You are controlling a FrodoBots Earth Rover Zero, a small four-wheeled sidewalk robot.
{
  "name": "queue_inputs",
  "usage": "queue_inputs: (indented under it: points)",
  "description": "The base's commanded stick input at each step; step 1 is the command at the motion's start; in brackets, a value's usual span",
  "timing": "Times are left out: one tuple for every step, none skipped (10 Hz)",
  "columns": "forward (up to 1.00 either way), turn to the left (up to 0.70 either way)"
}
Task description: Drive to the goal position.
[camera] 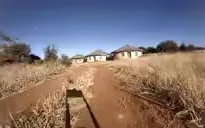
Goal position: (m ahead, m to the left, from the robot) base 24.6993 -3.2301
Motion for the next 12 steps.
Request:
queue_inputs:
  points:
    - [0.5, 0.0]
    - [0.5, 0.0]
    - [0.5, 0.0]
    - [0.5, 0.0]
    - [0.5, 0.0]
    - [0.5, 0.0]
    - [0.5, 0.0]
    - [0.5, 0.0]
    - [0.5, 0.0]
    - [0.5, 0.0]
    - [0.5, 0.0]
    - [0.5, 0.0]
